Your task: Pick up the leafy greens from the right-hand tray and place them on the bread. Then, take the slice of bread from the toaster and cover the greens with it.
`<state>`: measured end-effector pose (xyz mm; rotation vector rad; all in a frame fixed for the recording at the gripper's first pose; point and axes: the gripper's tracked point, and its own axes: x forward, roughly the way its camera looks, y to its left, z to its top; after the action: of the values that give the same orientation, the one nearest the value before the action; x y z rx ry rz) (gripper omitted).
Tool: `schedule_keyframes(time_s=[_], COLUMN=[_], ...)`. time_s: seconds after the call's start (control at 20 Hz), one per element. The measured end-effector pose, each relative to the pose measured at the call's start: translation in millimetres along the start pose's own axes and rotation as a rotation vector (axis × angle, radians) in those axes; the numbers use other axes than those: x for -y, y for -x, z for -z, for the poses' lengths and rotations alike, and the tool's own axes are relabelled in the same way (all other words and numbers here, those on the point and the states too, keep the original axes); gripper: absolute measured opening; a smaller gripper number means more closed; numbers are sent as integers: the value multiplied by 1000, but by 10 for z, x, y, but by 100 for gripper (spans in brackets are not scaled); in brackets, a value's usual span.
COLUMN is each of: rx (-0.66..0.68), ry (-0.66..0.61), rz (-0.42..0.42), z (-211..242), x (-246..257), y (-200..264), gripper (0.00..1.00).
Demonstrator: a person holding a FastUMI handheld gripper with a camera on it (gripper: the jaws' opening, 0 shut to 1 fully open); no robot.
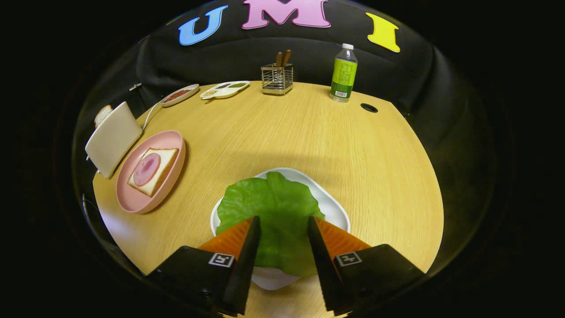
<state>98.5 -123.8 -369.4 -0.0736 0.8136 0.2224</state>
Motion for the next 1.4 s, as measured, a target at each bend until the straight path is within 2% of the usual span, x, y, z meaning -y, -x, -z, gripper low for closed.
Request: schedule_keyframes(time_s=[0.15,0.2,0.25,0.3,0.35,0.45,0.6,0.85,1.15,1.4], rx=[6,10,14,11,6,-3,14,58,144,146], ry=[26,31,38,44,37,22,54,18,10,18], rz=[-6,-4,-1,0,-9,-24,-15,-22,-67,-78], z=[-11,-6,-20,-14,-20,-20,-119,-455,-989,-1207], x=[-80,-107,-122,-133,-146,-170,-178,-363,-843,-1348], y=[11,1,3,5,15,5,118,466,911,957], gripper=[33,29,15,15,10,6,6,6,6,6])
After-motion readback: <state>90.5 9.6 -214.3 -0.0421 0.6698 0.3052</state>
